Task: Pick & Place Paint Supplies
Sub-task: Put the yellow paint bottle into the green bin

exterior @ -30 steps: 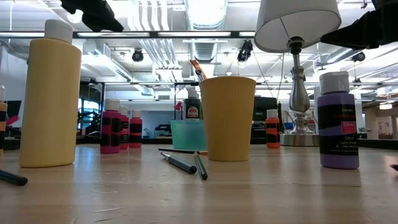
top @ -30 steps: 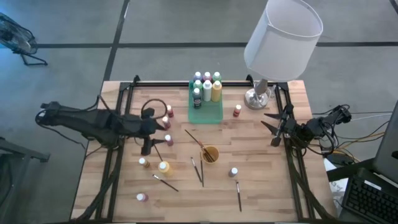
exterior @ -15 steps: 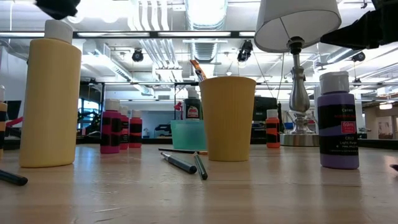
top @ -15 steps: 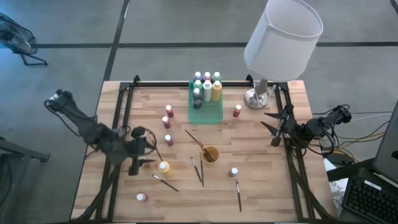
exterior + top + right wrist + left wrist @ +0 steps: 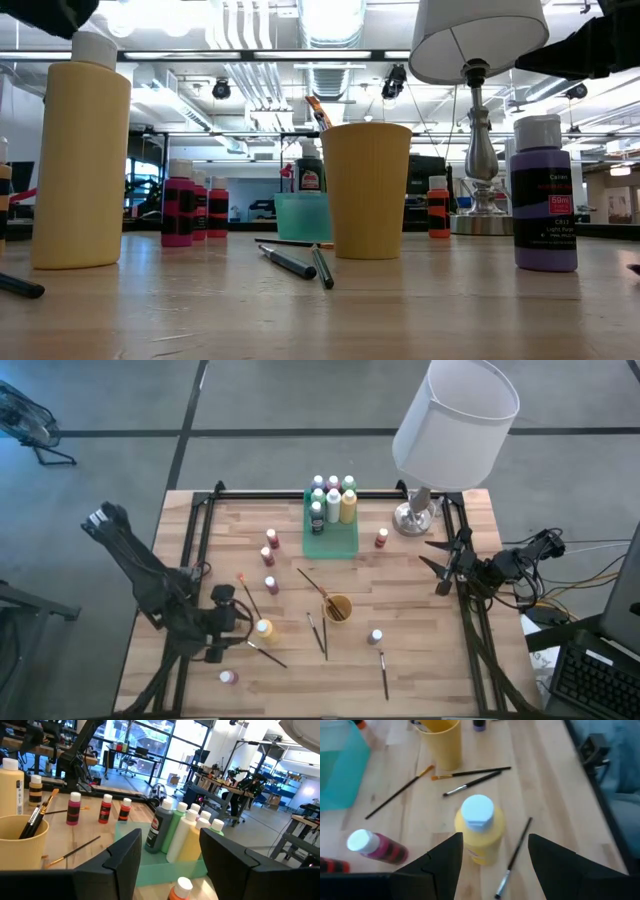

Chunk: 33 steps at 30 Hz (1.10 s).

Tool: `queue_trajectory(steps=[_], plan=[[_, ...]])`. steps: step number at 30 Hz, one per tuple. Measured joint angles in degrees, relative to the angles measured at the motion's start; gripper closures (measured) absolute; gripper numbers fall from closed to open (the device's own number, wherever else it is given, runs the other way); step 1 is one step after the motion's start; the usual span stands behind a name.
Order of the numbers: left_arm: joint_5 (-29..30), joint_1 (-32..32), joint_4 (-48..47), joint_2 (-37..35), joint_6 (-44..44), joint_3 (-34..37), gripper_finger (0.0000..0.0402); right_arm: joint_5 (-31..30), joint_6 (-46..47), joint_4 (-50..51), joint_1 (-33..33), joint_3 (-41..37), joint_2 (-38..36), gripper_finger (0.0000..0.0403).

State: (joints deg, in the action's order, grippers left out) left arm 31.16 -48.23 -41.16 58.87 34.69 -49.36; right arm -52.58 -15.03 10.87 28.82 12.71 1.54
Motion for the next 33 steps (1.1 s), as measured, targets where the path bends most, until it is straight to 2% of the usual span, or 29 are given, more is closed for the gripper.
queue_trajectory(steps=[14,23,33], plan=[[7.6,0.1,4.5,7.5,-0.1,0.0,0.0172,0.0,0.0,0.0,0.0,0.0,0.0,0.0243],[9.5,0.6,8.4,10.8,0.0,0.0,0.0172,0.0,0.0,0.0,0.0,0.0,0.0,0.0271],[9.9,2.7,11.7,11.2,0.3,0.0,0.0172,0.0,0.0,0.0,0.0,0.0,0.0,0.0301]])
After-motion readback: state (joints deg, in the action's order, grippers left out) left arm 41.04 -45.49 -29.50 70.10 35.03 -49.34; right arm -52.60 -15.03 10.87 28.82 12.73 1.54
